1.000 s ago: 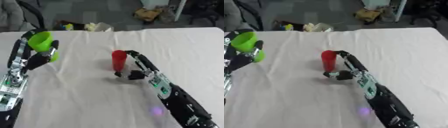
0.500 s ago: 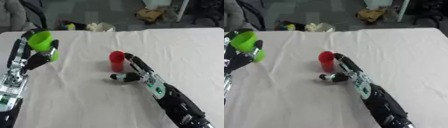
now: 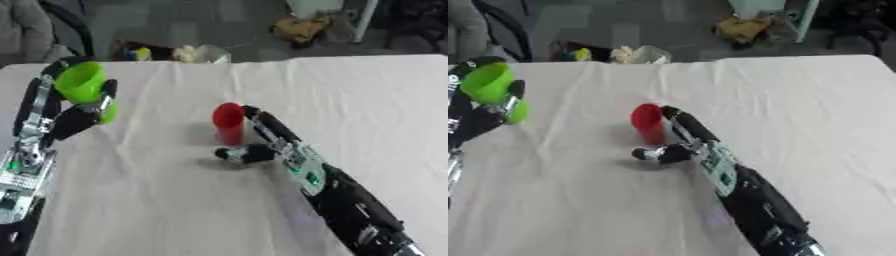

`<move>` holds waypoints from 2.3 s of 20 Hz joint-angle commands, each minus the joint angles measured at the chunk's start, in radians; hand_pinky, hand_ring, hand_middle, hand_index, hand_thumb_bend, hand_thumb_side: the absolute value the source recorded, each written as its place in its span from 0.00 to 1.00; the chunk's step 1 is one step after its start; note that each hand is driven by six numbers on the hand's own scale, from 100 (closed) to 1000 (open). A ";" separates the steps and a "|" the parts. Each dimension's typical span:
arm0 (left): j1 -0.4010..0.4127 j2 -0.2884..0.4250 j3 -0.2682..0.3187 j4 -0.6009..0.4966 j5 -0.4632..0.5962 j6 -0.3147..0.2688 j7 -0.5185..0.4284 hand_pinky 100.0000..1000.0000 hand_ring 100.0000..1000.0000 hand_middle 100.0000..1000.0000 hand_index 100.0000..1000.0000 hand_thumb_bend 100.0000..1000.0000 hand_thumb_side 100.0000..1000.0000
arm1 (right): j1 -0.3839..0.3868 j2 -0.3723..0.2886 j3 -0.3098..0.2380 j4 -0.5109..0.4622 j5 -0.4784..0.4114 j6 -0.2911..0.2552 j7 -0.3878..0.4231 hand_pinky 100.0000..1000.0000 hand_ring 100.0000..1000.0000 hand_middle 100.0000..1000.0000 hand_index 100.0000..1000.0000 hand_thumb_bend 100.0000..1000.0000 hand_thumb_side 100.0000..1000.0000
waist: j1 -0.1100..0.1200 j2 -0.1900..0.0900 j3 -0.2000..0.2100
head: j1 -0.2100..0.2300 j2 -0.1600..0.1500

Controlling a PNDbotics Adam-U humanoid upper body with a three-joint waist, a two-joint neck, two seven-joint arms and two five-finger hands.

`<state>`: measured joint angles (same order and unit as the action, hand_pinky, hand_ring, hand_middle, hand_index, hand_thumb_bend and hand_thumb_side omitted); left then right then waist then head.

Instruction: Pour the contents of one cup into another cup.

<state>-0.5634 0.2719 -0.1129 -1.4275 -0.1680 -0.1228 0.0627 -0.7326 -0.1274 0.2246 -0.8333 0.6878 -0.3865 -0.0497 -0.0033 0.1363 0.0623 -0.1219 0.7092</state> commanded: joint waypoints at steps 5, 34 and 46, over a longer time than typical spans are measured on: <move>-0.019 0.007 0.000 -0.021 0.004 0.002 -0.001 0.19 0.31 0.45 0.73 0.06 0.22 | -0.029 0.004 0.010 -0.013 0.014 -0.006 0.034 0.99 0.94 0.82 0.93 0.68 0.61 | 0.000 -0.013 0.004 | -0.002 -0.014; -0.017 0.010 -0.001 -0.022 0.008 0.005 0.003 0.19 0.31 0.44 0.73 0.04 0.23 | -0.026 0.016 -0.014 0.048 0.018 0.120 -0.111 0.70 0.55 0.42 0.63 0.23 0.37 | 0.006 -0.012 0.007 | 0.002 -0.018; -0.016 0.015 0.002 -0.025 0.009 0.006 0.006 0.19 0.31 0.44 0.73 0.03 0.23 | -0.024 -0.015 0.003 -0.029 0.026 0.049 -0.029 0.84 0.81 0.72 0.87 0.49 0.52 | 0.002 -0.014 -0.003 | 0.007 -0.020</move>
<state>-0.5634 0.2717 -0.1133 -1.4280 -0.1670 -0.1170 0.0655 -0.7392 -0.1198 0.2247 -0.8283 0.7074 -0.3269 -0.0909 -0.0028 0.1360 0.0605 -0.1166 0.7005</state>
